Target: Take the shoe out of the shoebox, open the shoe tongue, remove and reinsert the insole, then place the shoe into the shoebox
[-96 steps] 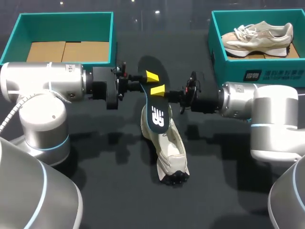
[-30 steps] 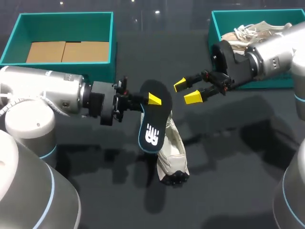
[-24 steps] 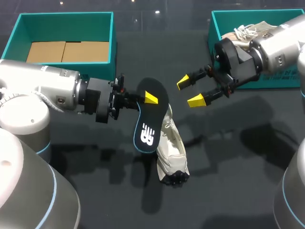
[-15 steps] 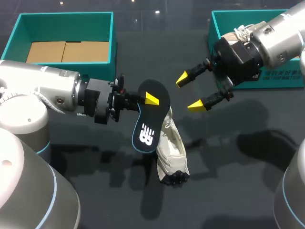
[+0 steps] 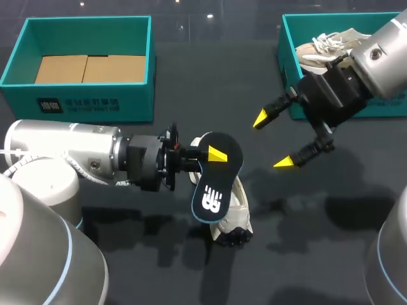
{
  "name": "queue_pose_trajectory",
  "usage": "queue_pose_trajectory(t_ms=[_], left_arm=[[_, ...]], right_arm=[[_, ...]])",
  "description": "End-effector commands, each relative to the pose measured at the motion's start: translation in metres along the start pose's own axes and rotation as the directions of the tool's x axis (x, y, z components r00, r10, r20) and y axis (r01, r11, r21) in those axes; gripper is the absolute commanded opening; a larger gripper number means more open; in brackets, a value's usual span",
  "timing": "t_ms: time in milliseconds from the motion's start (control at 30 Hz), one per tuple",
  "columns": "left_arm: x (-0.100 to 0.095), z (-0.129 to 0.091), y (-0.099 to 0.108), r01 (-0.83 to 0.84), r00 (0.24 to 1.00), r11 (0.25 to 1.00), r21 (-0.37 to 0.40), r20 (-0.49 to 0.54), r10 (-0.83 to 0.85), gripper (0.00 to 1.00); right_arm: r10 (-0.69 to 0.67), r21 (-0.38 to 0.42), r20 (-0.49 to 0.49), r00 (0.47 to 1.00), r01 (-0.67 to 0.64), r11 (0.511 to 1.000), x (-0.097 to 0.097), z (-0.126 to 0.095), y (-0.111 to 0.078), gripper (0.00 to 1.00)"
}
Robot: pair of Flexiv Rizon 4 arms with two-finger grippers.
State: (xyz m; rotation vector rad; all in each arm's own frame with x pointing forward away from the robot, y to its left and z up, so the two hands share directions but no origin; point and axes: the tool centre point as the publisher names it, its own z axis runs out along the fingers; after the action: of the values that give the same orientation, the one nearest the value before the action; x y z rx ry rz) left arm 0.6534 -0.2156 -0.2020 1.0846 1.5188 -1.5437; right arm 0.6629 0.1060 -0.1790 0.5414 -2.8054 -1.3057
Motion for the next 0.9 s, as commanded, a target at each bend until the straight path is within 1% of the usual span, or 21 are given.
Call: queue_pose_trajectory(t_ms=[33, 67, 100, 133, 167, 200, 300, 333, 367, 433, 500, 533, 567, 867, 900], left_arm=[[0.0, -0.001, -0.002, -0.001, 1.0, 1.0, -0.004, -0.002, 0.001, 0.0], [0.0, -0.001, -0.002, -0.001, 1.0, 1.0, -0.004, -0.002, 0.001, 0.0], [0.003, 0.005, -0.005, 0.024, 1.0, 1.0, 0.002, 0.01, -0.024, 0.0], [0.005, 0.008, -0.008, 0.039, 0.999, 0.999, 0.004, 0.027, -0.039, 0.0], [0.008, 0.01, -0.013, 0.057, 0.997, 0.998, 0.009, 0.048, -0.057, 0.0], [0.01, 0.011, -0.016, 0.074, 0.995, 0.997, 0.006, 0.063, -0.074, 0.0], [0.016, 0.011, -0.023, 0.122, 0.986, 0.992, 0.013, 0.11, -0.123, 0.0], [0.02, 0.012, -0.026, 0.146, 0.98, 0.989, 0.011, 0.134, -0.147, 0.0], [0.022, 0.012, -0.026, 0.156, 0.977, 0.988, 0.016, 0.143, -0.157, 0.0], [0.031, 0.013, -0.029, 0.197, 0.963, 0.98, 0.04, 0.181, -0.201, 0.0], [0.035, 0.015, -0.03, 0.215, 0.954, 0.974, 0.065, 0.202, -0.224, 0.0], [0.036, 0.013, -0.031, 0.183, 0.956, 0.979, 0.093, 0.217, -0.199, 0.0], [0.036, 0.013, -0.031, 0.183, 0.956, 0.979, 0.093, 0.217, -0.199, 0.0], [0.036, 0.013, -0.031, 0.183, 0.956, 0.979, 0.093, 0.217, -0.199, 0.0], [0.037, 0.018, -0.029, 0.205, 0.95, 0.975, 0.085, 0.223, -0.219, 0.0]], right_arm=[[0.001, 0.005, 0.026, 1.0, -0.001, 1.0, 0.006, 0.0, 0.001, 1.0], [0.001, 0.005, 0.026, 1.0, -0.001, 1.0, 0.006, 0.0, 0.001, 1.0], [-0.011, 0.017, 0.025, 1.0, 0.011, 1.0, 0.006, 0.0, 0.002, 1.0], [-0.01, 0.045, 0.037, 0.999, 0.009, 0.999, 0.008, 0.001, 0.002, 1.0], [-0.005, 0.083, 0.041, 0.999, 0.002, 0.997, 0.013, 0.003, -0.001, 1.0], [-0.005, 0.076, 0.037, 0.999, 0.002, 0.997, 0.015, 0.004, -0.004, 1.0], [0.013, 0.135, 0.025, 1.0, -0.016, 0.991, 0.021, 0.01, -0.013, 1.0], [0.011, 0.133, 0.012, 1.0, -0.013, 0.991, 0.023, 0.013, -0.016, 1.0], [0.01, 0.152, 0.007, 1.0, -0.011, 0.988, 0.024, 0.015, -0.018, 1.0], [0.011, 0.168, 0.003, 1.0, -0.011, 0.986, 0.028, 0.021, -0.022, 1.0], [0.036, 0.214, 0.02, 0.999, -0.04, 0.976, 0.03, 0.025, -0.026, 1.0], [0.064, 0.217, 0.045, 0.997, -0.072, 0.974, 0.032, 0.024, -0.03, 1.0], [0.052, 0.178, 0.049, 0.997, -0.06, 0.982, 0.036, 0.024, -0.032, 1.0], [0.052, 0.178, 0.049, 0.997, -0.06, 0.982, 0.036, 0.024, -0.032, 1.0], [0.055, 0.188, 0.033, 0.998, -0.06, 0.98, 0.034, 0.028, -0.035, 1.0]])
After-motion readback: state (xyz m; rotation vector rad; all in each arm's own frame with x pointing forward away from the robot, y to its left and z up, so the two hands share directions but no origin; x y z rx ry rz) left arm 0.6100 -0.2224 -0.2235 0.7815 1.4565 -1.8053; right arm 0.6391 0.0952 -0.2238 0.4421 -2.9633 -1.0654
